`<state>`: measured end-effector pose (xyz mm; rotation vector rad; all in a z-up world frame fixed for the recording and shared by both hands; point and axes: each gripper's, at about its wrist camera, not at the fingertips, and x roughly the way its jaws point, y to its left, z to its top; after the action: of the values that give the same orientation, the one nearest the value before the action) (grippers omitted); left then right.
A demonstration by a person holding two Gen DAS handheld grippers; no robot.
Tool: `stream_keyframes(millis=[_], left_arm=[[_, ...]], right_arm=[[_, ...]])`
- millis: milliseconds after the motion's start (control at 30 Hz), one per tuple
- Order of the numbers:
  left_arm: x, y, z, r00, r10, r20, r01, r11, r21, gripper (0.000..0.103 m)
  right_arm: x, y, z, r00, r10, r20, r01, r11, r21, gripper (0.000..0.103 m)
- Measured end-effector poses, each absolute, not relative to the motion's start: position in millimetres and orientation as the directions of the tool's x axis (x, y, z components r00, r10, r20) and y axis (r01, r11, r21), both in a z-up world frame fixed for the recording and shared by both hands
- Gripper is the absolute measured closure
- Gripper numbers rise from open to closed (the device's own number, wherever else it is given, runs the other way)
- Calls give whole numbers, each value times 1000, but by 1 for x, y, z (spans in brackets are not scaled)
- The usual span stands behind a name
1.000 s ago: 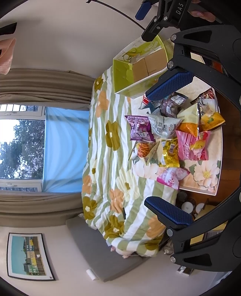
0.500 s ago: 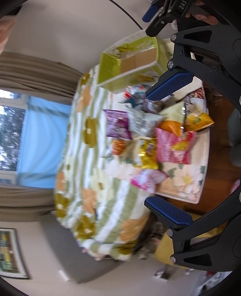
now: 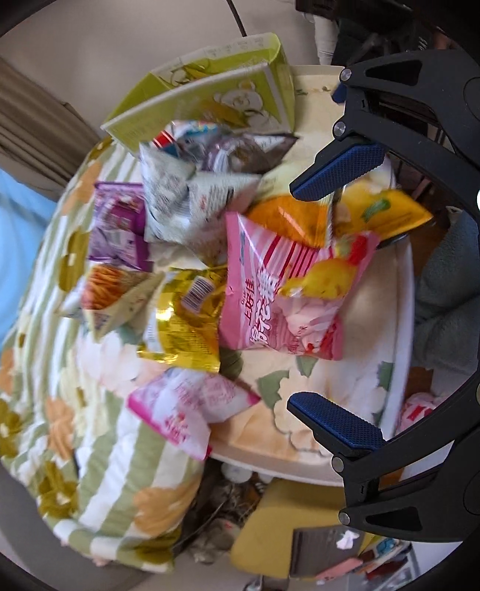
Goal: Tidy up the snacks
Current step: 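Grasp the pink marshmallow bag with the left tool while the right tool grasps the red-brown chip bag, then carry both bags over the green box and release them inside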
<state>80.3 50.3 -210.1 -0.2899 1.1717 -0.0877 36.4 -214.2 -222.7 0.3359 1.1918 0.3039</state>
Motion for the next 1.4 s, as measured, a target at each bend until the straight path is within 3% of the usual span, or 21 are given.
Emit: stream_keyframes(millis=[367,433,500,700,1000,1400], left_arm=[[107,53,-266,269,-345,-899,-28,931,-365,4],[110,50,-271,252,-359,-899,-23,926,-376,13],[112,45,-278,223,-366,-904,-9,926,-377,30],[112,46,-281,218,-384,-897,-12,918,-396,38],[103,53,-280,227,-399,-888,-17,910,-414,39],[88,53,-247,273,-364,-891,3,926,-377,39]], right_arm=[[46,-207,-278,240,582,-777,31,795,606,0],[47,-207,-284,233,592,-772,41,787,616,0],[49,-206,-286,224,590,-776,44,789,612,0],[52,-206,-289,212,594,-776,55,786,616,0],[50,-201,-288,208,602,-771,30,784,620,30],[39,-209,-267,239,525,-817,56,832,551,34]])
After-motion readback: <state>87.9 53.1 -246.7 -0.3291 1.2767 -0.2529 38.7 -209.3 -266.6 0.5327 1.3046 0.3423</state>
